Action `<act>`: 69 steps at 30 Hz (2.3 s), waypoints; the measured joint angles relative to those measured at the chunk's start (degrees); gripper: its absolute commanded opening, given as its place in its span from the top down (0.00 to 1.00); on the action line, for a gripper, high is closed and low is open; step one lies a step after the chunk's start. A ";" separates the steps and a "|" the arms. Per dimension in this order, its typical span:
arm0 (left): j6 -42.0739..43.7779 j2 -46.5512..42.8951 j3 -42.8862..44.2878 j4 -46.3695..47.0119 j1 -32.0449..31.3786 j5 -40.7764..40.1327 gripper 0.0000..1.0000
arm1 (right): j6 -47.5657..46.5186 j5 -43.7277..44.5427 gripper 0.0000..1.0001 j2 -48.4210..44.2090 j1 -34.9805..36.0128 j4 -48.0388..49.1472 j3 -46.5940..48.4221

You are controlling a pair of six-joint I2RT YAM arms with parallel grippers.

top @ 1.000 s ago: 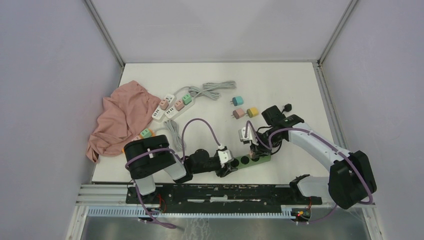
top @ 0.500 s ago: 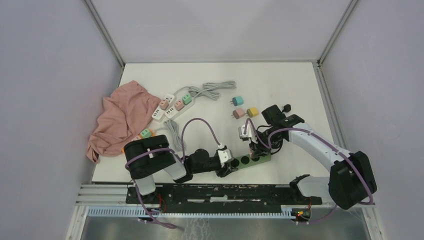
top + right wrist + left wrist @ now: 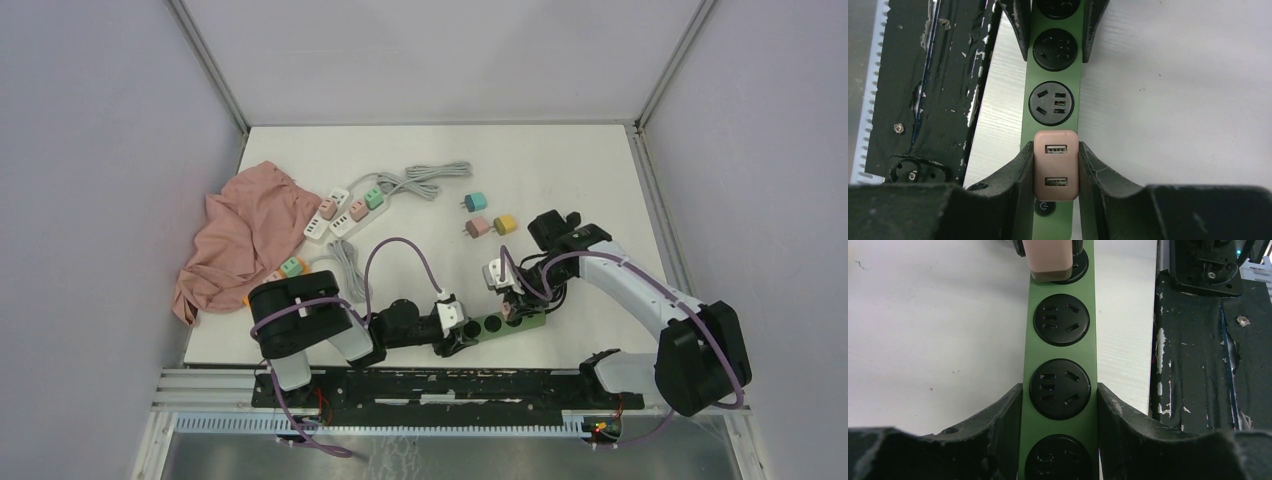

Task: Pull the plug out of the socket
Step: Remove the plug from the socket.

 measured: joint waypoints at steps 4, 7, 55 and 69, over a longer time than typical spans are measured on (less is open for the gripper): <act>0.00 0.09 -0.07 -0.09 -0.07 0.31 0.97 | 0.04 0.63 1.00 1.33 1.22 -0.15 0.52; -0.04 0.13 -0.13 -0.17 -0.02 0.09 0.97 | 7.52 2.75 1.00 1.36 2.47 3.41 0.31; -0.04 0.46 -0.07 0.24 0.57 -0.42 0.97 | 17.90 0.72 1.00 2.43 -1.60 7.02 0.33; -0.04 0.46 -0.07 0.15 0.55 -0.46 0.97 | 13.73 0.87 1.00 2.38 -0.59 6.16 0.33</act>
